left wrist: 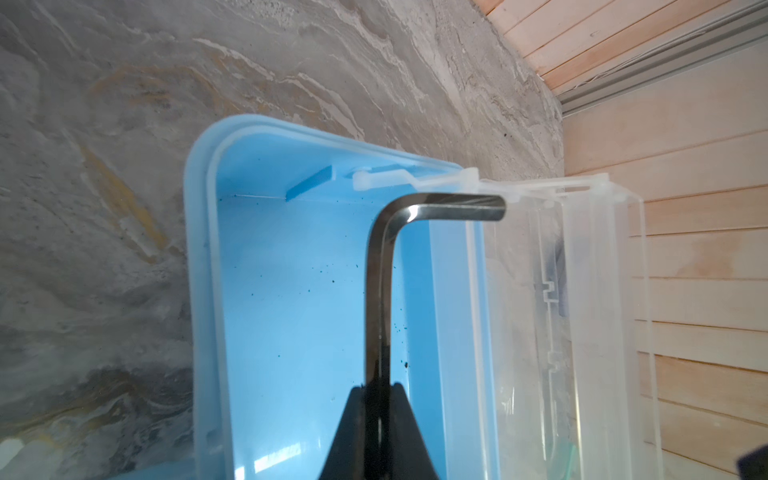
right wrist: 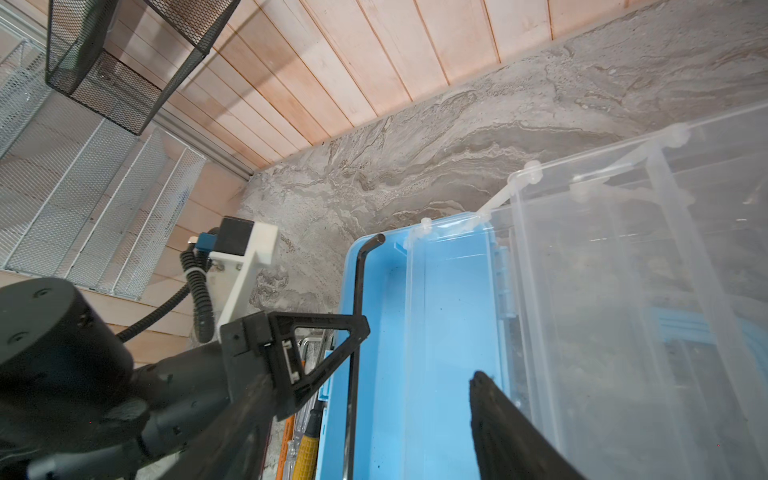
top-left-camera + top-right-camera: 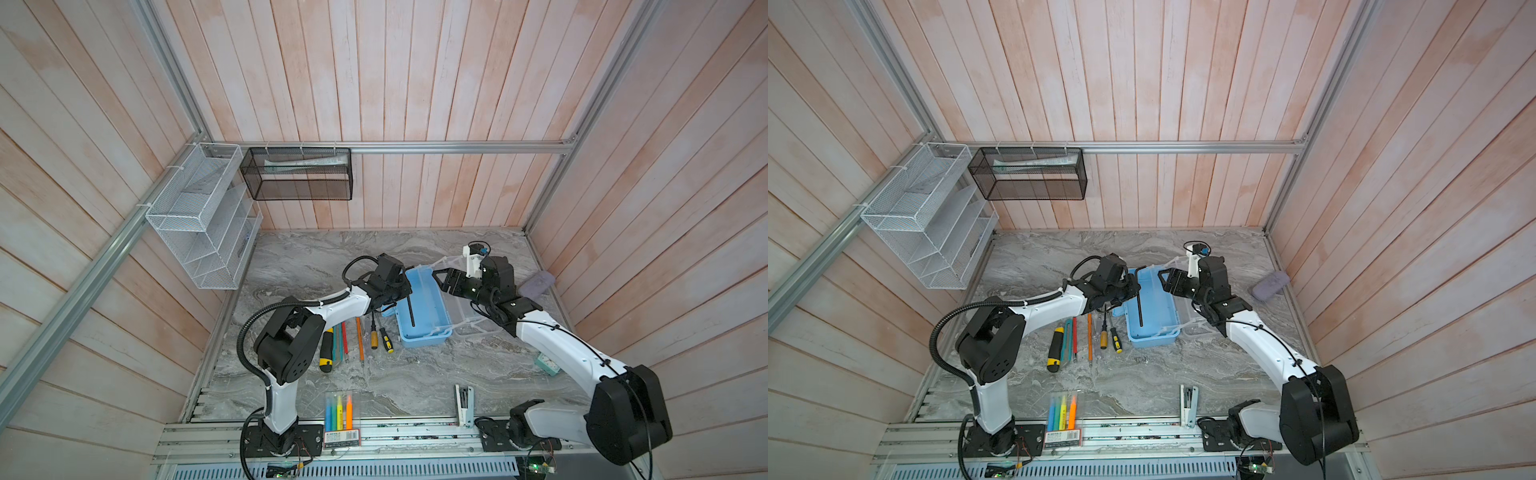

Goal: Pack the tool kit
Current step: 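Lower the black hex key into the box and open the left gripper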

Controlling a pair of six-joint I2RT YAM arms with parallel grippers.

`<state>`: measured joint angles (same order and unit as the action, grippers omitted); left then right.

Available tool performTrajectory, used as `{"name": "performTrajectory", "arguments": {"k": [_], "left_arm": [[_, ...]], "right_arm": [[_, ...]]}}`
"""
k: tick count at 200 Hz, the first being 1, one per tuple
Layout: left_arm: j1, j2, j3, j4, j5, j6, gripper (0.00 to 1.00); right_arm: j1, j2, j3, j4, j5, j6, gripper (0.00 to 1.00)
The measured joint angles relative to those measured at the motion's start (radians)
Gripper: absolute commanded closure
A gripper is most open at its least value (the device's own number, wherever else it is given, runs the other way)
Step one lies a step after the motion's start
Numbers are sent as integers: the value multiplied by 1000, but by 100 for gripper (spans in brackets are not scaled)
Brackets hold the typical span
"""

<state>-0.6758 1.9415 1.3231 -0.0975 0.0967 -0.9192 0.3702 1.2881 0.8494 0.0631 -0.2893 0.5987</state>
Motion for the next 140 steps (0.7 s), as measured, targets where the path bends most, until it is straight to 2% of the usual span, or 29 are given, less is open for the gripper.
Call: {"name": "performTrajectory", "arguments": {"k": [49, 60, 73, 140], "left_arm": [[-17, 35, 36, -18, 0, -10, 100], [-19, 35, 37, -18, 0, -10, 92], [-20, 37, 37, -18, 0, -9, 87], [-19, 77, 50, -15, 4, -4, 76]], "right_arm": [[0, -6, -21, 19, -9, 4, 27], [0, -7, -25, 22, -9, 4, 27], [0, -6, -26, 21, -10, 4, 27], [0, 1, -26, 21, -12, 4, 27]]}}
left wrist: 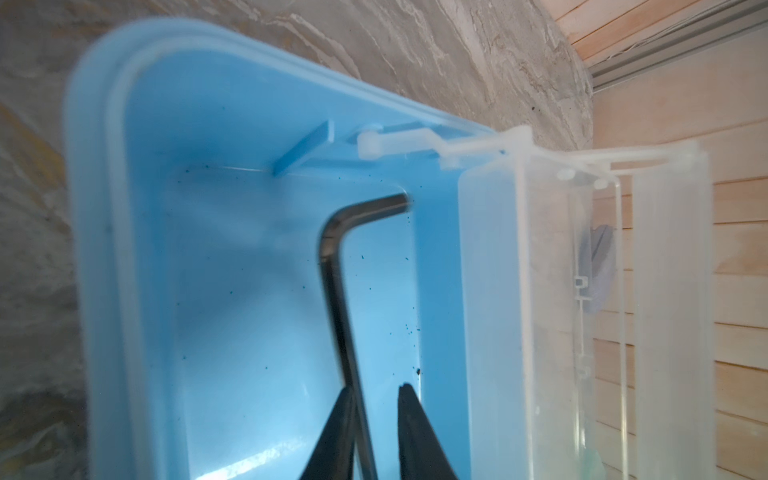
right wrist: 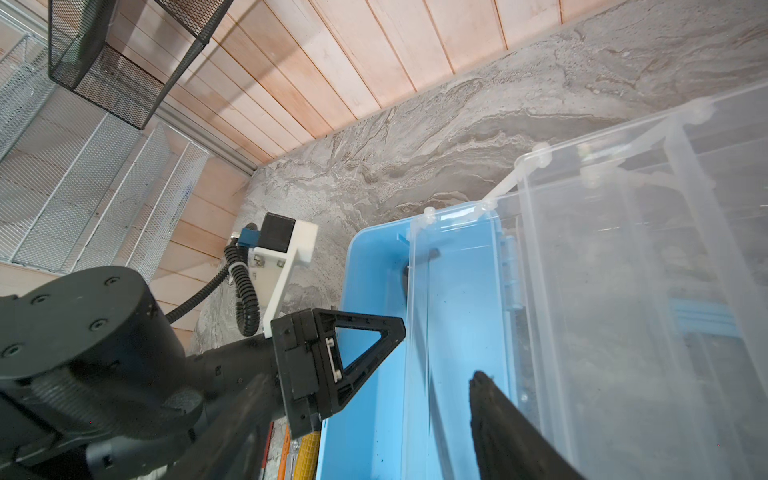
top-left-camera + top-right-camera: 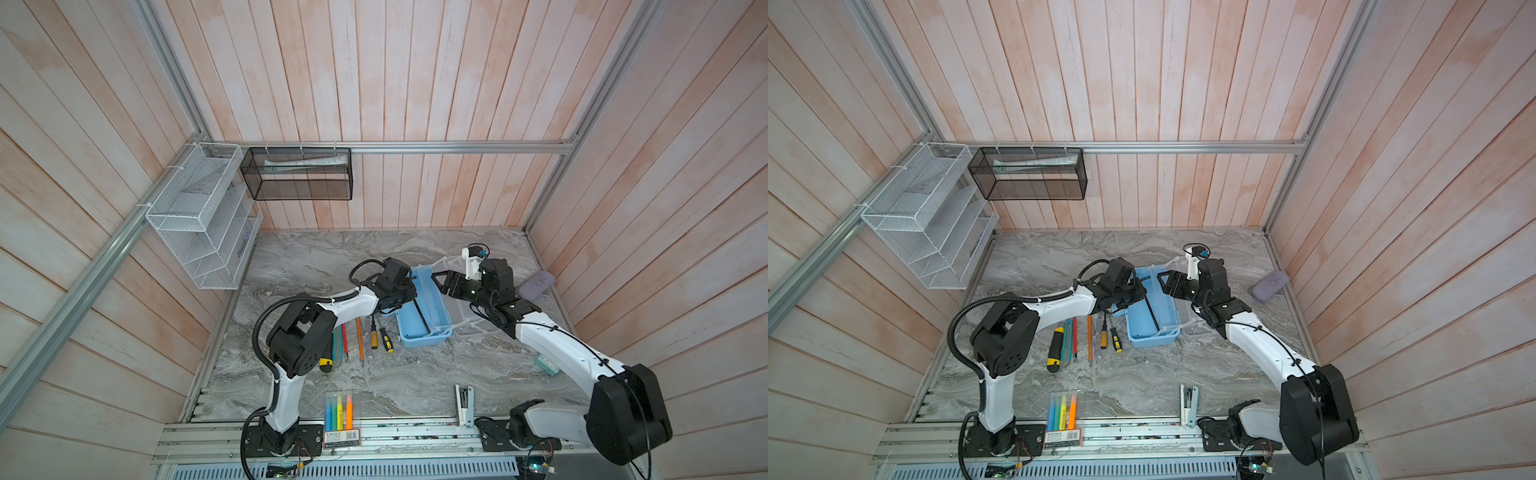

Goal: Pack the tool kit
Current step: 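Lower the black hex key into the box and open the left gripper, then move the left gripper back over the orange-handled hex key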

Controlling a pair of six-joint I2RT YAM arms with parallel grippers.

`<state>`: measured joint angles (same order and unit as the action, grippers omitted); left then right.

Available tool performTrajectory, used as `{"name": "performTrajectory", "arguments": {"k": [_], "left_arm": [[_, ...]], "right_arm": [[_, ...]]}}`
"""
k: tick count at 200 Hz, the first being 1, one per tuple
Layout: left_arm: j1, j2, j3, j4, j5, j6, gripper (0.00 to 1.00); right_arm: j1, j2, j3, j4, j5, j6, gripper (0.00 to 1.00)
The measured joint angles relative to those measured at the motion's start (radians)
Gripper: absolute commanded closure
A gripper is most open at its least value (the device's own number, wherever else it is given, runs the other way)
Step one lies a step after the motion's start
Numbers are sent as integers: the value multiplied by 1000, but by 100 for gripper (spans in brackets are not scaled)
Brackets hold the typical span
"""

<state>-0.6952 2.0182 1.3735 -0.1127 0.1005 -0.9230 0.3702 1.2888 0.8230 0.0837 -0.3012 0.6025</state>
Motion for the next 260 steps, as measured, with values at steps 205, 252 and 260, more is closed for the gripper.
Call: {"name": "performTrajectory", "arguments": {"k": [205, 252, 260], "left_arm": [[9, -477, -374, -84, -184, 206, 58], [23, -540, -451, -111, -210, 217, 57], [29, -547, -460, -108, -210, 220, 56]], "right_arm": [[257, 34, 164, -141, 186, -136, 28], [298, 77, 169, -183, 227, -151, 28], [302, 83, 169, -190, 233, -151, 29]]}}
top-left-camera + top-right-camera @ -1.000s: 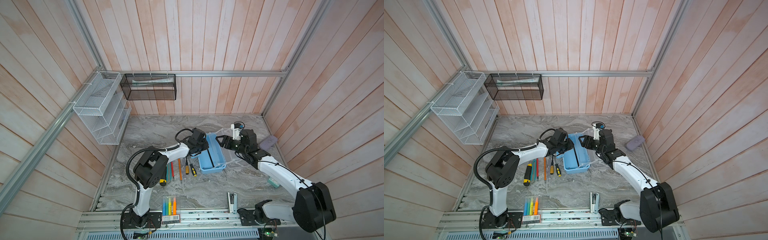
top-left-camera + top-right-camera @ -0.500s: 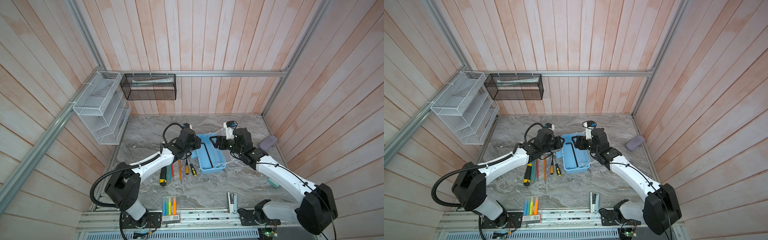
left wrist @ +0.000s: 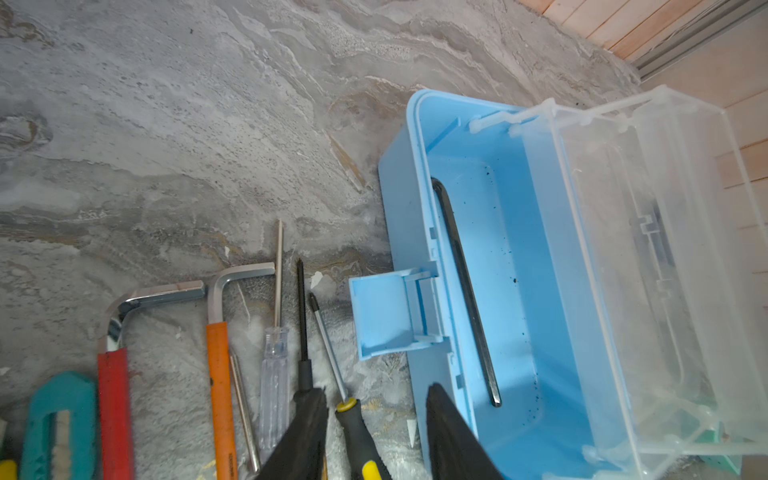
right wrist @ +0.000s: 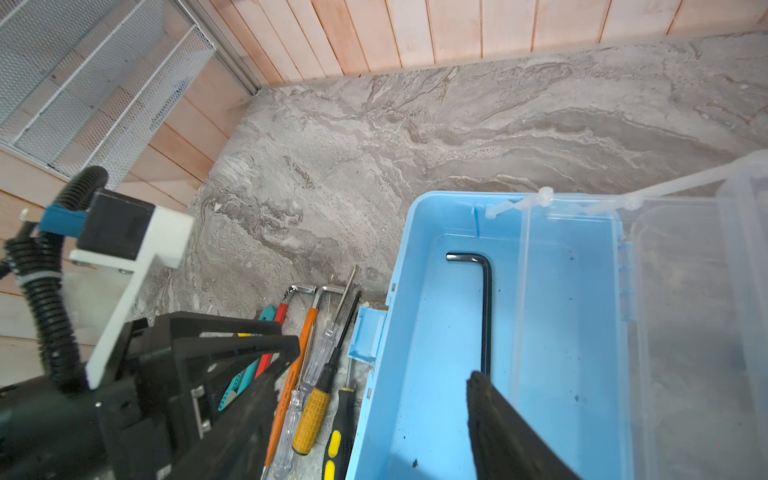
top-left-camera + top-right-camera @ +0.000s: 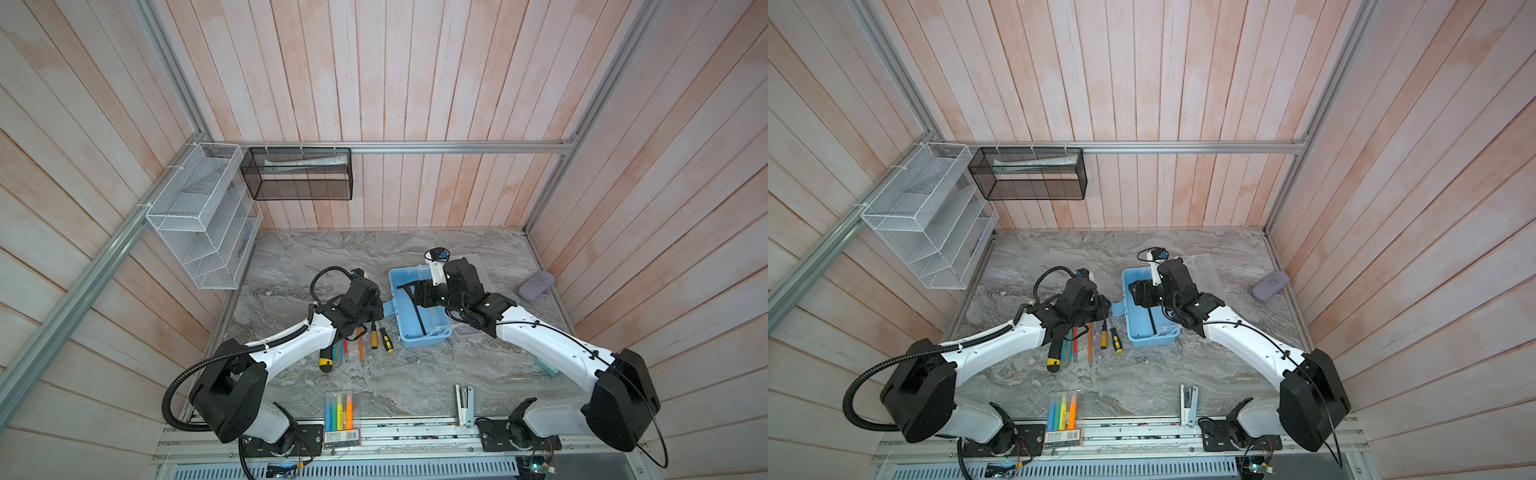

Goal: Pack the tool kit
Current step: 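Move the left gripper back over the orange-handled hex key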

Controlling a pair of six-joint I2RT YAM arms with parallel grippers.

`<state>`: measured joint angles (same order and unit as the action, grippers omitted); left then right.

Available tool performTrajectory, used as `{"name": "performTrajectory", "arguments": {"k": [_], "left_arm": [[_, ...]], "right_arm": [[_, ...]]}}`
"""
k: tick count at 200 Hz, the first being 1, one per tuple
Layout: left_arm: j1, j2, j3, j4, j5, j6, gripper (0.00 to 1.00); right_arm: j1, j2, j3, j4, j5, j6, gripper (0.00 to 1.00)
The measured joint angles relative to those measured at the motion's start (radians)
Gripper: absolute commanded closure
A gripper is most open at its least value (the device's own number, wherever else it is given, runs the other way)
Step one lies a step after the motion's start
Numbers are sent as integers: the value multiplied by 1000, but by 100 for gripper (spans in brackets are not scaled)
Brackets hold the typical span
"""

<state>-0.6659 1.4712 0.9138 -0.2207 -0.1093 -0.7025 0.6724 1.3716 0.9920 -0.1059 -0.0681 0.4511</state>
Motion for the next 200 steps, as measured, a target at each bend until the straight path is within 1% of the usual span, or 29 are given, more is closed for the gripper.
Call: {"name": "performTrajectory", "arguments": {"k": [39, 68, 104, 166, 200], "left_arm": [[25, -9, -40, 10, 8, 3, 55], [42, -19, -49, 11, 23, 3, 55], [62, -27, -48, 12, 24, 3, 54], [68, -6, -48, 12, 31, 8, 54], [69, 22, -60, 11, 31, 8, 58]], "right_arm": [[6, 15, 13, -22, 19, 0, 28], [6, 39, 61, -30, 24, -10, 28], [6, 40, 74, -34, 35, -15, 28], [6, 42, 82, -37, 51, -26, 28], [6, 42, 45, -6, 52, -21, 28]]}}
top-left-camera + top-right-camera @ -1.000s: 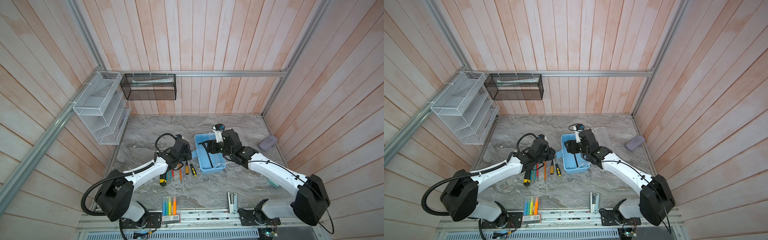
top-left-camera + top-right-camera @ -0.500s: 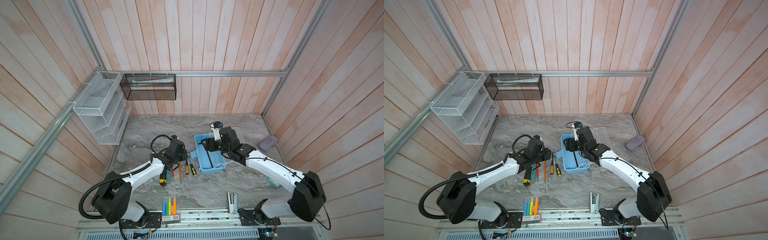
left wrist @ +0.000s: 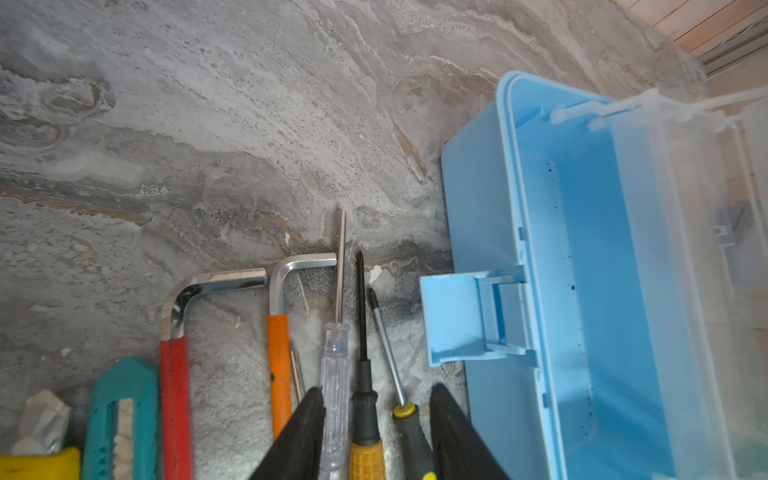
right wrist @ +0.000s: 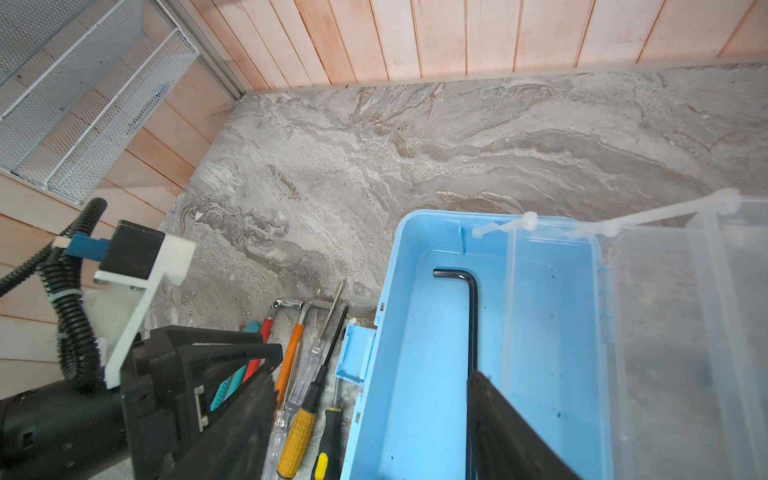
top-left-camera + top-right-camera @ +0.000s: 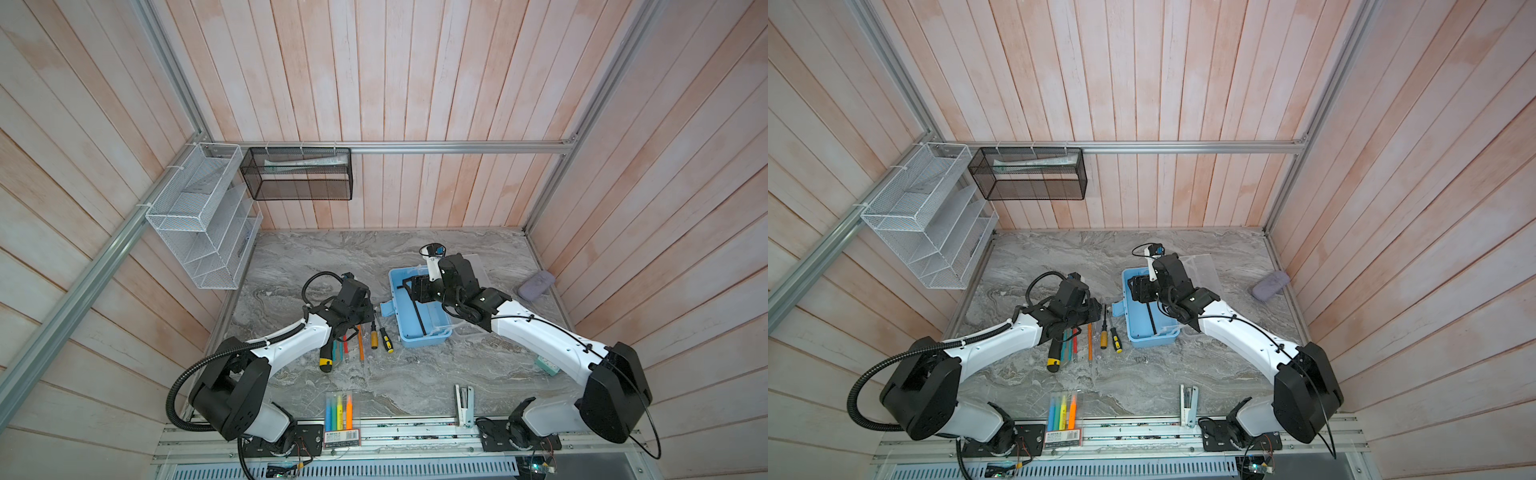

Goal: Pack the tool kit
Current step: 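Move the left gripper back over the orange-handled hex key, then lower the left gripper and close it on the orange-handled hex key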

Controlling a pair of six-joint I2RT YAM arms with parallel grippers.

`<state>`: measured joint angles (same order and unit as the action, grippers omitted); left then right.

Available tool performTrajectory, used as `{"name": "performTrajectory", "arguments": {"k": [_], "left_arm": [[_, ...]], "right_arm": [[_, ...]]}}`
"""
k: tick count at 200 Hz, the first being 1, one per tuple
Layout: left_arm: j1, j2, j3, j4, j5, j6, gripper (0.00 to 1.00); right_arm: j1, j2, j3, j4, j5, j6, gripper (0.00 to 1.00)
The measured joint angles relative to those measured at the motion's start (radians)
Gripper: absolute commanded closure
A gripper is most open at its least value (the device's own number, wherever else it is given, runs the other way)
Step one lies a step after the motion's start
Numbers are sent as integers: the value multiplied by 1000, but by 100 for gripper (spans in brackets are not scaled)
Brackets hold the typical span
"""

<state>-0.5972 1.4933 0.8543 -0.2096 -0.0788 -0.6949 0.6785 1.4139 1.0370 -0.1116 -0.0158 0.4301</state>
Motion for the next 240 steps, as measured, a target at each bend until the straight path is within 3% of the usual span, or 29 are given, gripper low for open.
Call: {"name": "performTrajectory", "arguments": {"k": [48, 240], "left_arm": [[2, 9, -42, -1, -9, -10, 65], [2, 97, -80, -24, -107, -34, 69]], "right_arm": [[0, 14, -43, 7, -1, 12, 28], [0, 28, -98, 67, -28, 14, 29]]}}
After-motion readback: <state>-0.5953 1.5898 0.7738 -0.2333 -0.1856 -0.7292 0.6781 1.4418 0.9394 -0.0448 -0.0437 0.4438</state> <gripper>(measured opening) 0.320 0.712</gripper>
